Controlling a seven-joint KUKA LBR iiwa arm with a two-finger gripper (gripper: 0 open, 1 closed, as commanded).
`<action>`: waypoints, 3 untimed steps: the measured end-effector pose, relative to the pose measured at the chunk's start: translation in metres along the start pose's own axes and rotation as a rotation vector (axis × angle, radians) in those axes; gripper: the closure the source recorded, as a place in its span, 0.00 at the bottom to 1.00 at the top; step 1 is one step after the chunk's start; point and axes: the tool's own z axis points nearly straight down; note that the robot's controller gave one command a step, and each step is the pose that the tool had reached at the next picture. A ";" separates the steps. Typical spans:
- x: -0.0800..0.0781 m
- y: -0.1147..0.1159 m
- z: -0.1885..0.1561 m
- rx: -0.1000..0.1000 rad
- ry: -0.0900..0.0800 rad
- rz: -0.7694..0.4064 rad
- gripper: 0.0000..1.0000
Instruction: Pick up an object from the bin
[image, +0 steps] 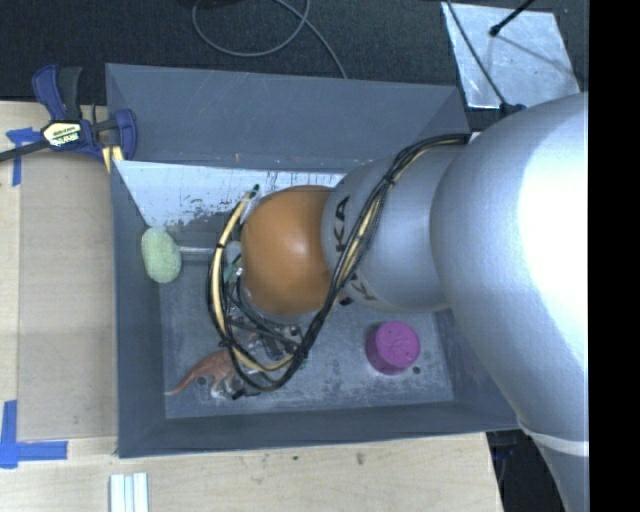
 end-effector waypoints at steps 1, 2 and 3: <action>-0.010 0.003 0.004 -0.001 -0.004 -0.503 1.00; -0.010 0.003 0.004 -0.001 -0.004 -0.502 1.00; -0.009 0.003 0.001 -0.002 -0.001 -0.502 1.00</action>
Offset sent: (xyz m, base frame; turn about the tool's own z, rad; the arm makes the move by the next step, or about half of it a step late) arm 0.0000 0.0000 0.0000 0.0000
